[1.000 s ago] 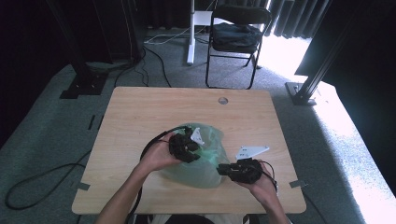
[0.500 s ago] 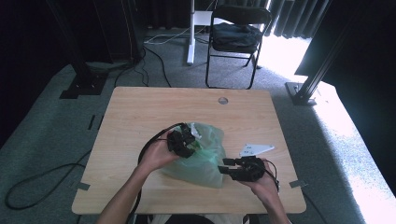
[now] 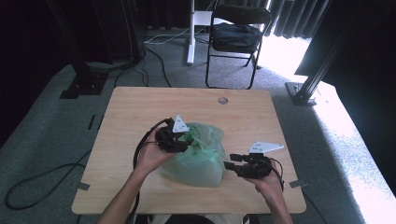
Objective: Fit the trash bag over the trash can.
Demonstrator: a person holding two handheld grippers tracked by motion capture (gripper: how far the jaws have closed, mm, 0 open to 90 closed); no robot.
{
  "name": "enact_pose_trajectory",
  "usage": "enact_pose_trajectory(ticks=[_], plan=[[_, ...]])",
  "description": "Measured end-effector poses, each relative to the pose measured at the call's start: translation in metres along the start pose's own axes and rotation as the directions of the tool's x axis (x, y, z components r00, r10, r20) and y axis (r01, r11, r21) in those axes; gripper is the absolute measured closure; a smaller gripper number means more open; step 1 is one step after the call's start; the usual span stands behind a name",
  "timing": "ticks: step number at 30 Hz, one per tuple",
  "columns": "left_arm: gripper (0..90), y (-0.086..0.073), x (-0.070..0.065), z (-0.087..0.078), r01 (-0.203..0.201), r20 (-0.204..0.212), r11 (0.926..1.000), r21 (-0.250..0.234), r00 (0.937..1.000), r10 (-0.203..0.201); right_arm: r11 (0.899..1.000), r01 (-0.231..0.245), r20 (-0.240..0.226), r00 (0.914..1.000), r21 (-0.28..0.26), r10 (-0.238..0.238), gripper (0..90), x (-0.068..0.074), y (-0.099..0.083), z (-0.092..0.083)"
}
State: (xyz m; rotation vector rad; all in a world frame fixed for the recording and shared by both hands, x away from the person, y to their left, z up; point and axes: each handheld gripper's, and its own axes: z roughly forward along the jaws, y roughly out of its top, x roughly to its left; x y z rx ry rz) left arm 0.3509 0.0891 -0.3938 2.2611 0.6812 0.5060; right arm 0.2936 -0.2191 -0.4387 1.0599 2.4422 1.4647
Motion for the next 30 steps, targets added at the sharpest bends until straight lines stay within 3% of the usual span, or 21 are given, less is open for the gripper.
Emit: enact_pose_trajectory(ticks=[5, 12, 18, 19, 22, 25, 26, 28, 30], plan=[[53.5, -0.012, 0.007, -0.012, 0.075, -0.029, 0.9939, -0.081, 0.9966, -0.077, 1.000, -0.015, 0.017, 0.9997, -0.014, 0.016, 50.1, -0.003, -0.001, -0.003], [52.1, -0.036, 0.014, -0.029, 0.166, -0.056, 0.9677, -0.190, 0.9822, -0.179, 1.000, -0.025, 0.035, 0.9991, -0.019, 0.025, 49.2, -0.006, -0.002, -0.003], [50.8, -0.050, 0.019, -0.038, 0.206, -0.075, 0.9504, -0.233, 0.9706, -0.229, 0.999, -0.032, 0.040, 0.9987, -0.017, 0.032, 49.0, -0.008, -0.003, -0.002], [50.8, -0.050, 0.019, -0.038, 0.206, -0.075, 0.9504, -0.233, 0.9706, -0.229, 0.999, -0.032, 0.040, 0.9987, -0.017, 0.032, 49.0, -0.008, -0.003, -0.002], [50.3, -0.057, 0.021, -0.042, 0.225, -0.090, 0.9418, -0.250, 0.9631, -0.254, 0.999, -0.033, 0.053, 0.9980, -0.012, 0.034, 48.7, -0.008, -0.004, -0.002], [50.3, -0.065, 0.026, -0.045, 0.256, -0.098, 0.9288, -0.268, 0.9517, -0.291, 0.999, -0.034, 0.054, 0.9979, -0.013, 0.035, 48.6, -0.010, -0.005, -0.002], [50.3, -0.065, 0.026, -0.045, 0.256, -0.098, 0.9288, -0.268, 0.9517, -0.291, 0.999, -0.034, 0.054, 0.9979, -0.013, 0.035, 48.6, -0.010, -0.005, -0.002], [50.3, -0.073, 0.030, -0.048, 0.280, -0.110, 0.9196, -0.276, 0.9411, -0.320, 0.999, -0.035, 0.056, 0.9978, -0.012, 0.035, 48.6, -0.010, -0.005, -0.003], [50.3, -0.077, 0.032, -0.049, 0.295, -0.117, 0.9154, -0.274, 0.9347, -0.336, 0.999, -0.037, 0.058, 0.9976, -0.014, 0.038, 48.6, -0.011, -0.006, -0.003]])
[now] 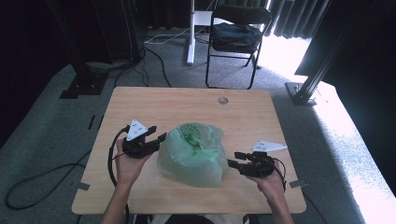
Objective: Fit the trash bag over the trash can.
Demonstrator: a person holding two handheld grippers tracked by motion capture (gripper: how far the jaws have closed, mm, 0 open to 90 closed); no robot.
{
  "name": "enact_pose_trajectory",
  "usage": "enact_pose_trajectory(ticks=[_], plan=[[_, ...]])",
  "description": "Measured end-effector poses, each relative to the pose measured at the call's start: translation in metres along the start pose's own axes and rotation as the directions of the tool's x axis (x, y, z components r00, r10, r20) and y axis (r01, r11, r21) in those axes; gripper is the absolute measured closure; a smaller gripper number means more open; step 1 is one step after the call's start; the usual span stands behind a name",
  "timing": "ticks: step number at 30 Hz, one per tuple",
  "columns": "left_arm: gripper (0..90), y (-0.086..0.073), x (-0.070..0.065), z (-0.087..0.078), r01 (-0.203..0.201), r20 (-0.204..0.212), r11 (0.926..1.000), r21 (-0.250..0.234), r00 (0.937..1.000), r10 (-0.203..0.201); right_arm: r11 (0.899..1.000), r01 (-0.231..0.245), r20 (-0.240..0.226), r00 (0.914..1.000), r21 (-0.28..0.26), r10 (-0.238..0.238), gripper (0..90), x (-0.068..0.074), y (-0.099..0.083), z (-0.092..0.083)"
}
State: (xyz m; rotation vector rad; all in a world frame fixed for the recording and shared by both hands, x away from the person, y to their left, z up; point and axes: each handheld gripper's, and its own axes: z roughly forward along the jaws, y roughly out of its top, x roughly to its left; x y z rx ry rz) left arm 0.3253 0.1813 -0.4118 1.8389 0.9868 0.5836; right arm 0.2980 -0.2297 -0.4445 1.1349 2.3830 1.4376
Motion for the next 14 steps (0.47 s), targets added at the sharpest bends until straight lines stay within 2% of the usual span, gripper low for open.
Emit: enact_pose_trajectory(ticks=[14], plan=[[50.3, -0.027, 0.026, -0.005, 0.079, -0.057, 0.9967, 0.018, 0.9953, -0.078, 1.000, -0.002, 0.045, 0.9990, 0.006, 0.001, 46.9, -0.005, -0.003, 0.001]])
